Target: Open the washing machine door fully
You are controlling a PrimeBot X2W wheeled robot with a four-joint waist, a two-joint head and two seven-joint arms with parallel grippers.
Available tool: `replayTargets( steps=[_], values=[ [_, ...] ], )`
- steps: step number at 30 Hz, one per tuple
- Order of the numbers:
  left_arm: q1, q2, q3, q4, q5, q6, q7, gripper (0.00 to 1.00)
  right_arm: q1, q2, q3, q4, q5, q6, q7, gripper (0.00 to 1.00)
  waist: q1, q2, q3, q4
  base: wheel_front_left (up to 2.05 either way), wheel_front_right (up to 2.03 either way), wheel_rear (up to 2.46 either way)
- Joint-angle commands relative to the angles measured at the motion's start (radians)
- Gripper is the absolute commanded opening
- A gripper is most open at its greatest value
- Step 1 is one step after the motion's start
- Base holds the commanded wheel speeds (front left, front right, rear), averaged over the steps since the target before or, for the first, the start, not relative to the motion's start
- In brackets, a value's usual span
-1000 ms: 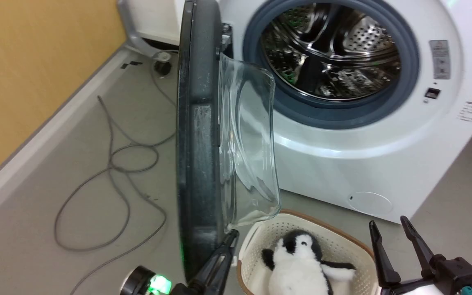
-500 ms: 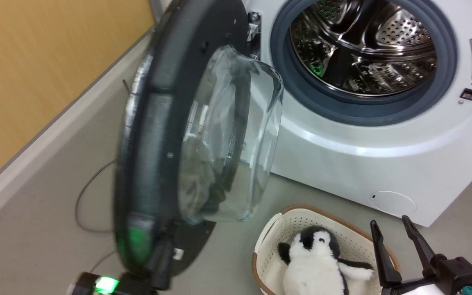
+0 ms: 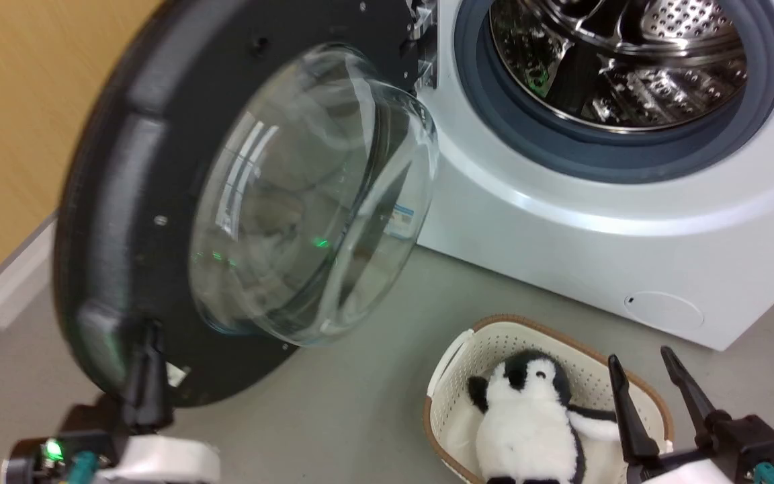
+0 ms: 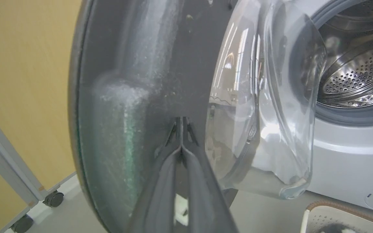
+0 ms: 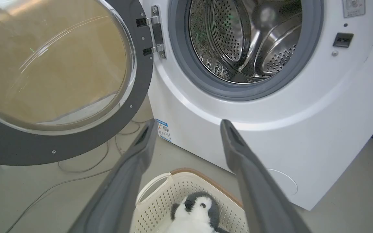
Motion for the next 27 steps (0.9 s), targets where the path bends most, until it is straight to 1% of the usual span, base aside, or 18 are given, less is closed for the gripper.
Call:
replayTargets(
  steps=[1,6,12,21,27],
  values=[
    [-0.027,-0.006,0.024,0.008,-0.010,-0.001,-0.001,0.00,-0.024,0.003,0.000,-0.003,-0.009,0.001,-0.005,1.00,0.0000,0.0000,0.013,-0.002,0.00,0.00,0.00],
    [-0.087,-0.037,0.126,0.046,-0.022,-0.012,-0.001,0.00,-0.043,-0.011,0.006,-0.004,-0.016,0.001,-0.005,1.00,0.0000,0.0000,0.046,-0.011,0.00,0.00,0.00],
    [-0.150,-0.061,0.244,0.083,-0.021,-0.024,-0.001,0.00,-0.068,-0.032,0.007,-0.005,-0.023,0.001,-0.005,1.00,0.0000,0.0000,0.088,-0.027,0.00,0.00,0.00],
    [-0.253,-0.079,0.396,0.172,-0.019,-0.067,-0.001,0.00,-0.098,-0.057,0.011,-0.007,-0.028,0.001,-0.005,1.00,0.0000,0.0000,0.145,-0.055,0.00,0.00,0.00],
    [-0.338,-0.077,0.476,0.251,-0.015,-0.102,-0.001,0.00,-0.122,-0.073,0.014,-0.008,-0.030,0.001,-0.005,1.00,0.0000,0.0000,0.183,-0.072,0.00,0.00,0.00]
  ],
)
